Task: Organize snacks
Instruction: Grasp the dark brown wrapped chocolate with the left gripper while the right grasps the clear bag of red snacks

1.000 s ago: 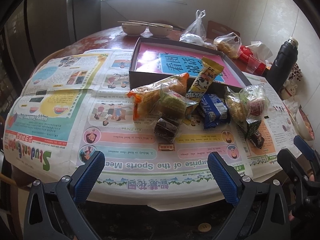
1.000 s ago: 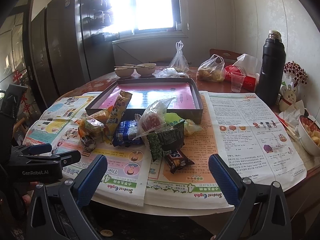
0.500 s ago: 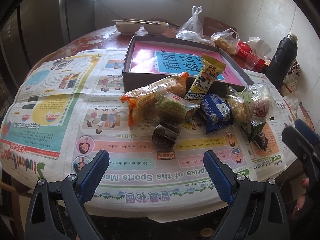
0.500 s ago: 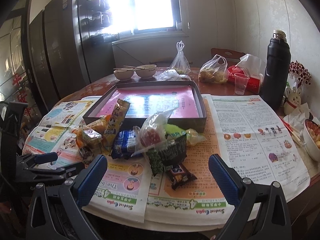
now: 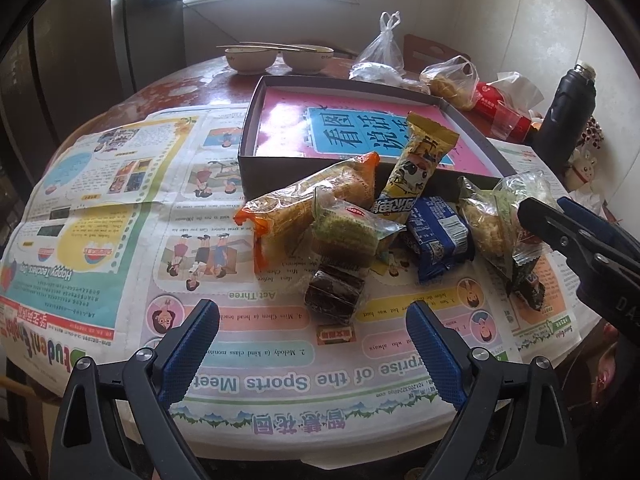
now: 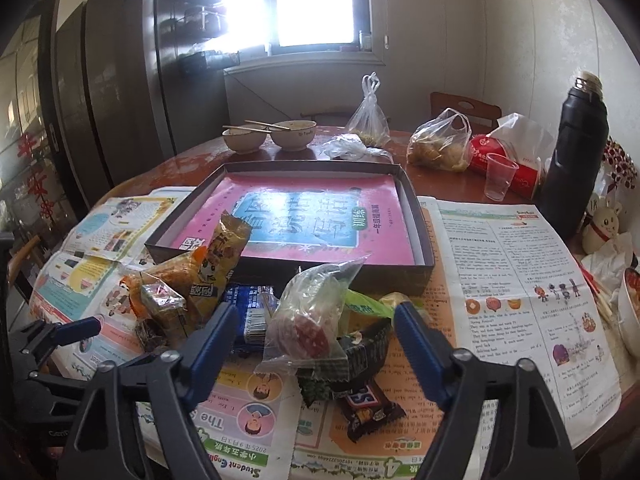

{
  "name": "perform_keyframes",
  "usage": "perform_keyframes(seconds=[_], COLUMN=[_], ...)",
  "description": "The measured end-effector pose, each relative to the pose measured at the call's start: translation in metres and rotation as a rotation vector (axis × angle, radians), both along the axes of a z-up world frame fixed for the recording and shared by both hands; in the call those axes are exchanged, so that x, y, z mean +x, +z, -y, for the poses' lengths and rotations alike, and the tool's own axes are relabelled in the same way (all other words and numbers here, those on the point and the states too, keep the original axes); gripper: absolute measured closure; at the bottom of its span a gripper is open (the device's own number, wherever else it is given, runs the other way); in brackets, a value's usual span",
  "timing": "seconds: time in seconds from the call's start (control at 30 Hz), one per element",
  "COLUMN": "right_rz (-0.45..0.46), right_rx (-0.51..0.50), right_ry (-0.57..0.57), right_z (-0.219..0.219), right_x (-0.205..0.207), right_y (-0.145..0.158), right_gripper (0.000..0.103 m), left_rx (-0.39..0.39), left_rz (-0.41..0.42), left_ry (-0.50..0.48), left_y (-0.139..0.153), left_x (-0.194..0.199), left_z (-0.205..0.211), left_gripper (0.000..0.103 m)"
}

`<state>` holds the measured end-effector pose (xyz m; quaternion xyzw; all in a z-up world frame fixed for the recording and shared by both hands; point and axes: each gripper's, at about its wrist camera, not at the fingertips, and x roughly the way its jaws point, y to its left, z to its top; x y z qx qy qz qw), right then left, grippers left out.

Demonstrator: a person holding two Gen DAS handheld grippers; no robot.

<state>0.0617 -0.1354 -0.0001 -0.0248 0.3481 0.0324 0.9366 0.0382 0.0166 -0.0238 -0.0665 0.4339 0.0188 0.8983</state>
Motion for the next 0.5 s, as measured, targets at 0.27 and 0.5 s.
perform_keyframes(seconds=[0.27, 0.5], right_rz=[-0.013, -0.003], right_rx=[-0.056, -0.036], right_ry=[0.034, 0.045], right_z=[-0.008, -0.003], right_x=[0.007, 0.010], right_y=[-0.008, -0.007], right_gripper=[0.061, 0.067], left_rx=[-0.018, -0.052], left_rz=[-0.014, -0.036], left_ry=[-0.001, -0.012], left_y=[-0.005, -0.012], left_x=[0.007, 0.012], left_z=[-0.004, -0.007], left_gripper=[0.025, 0.041])
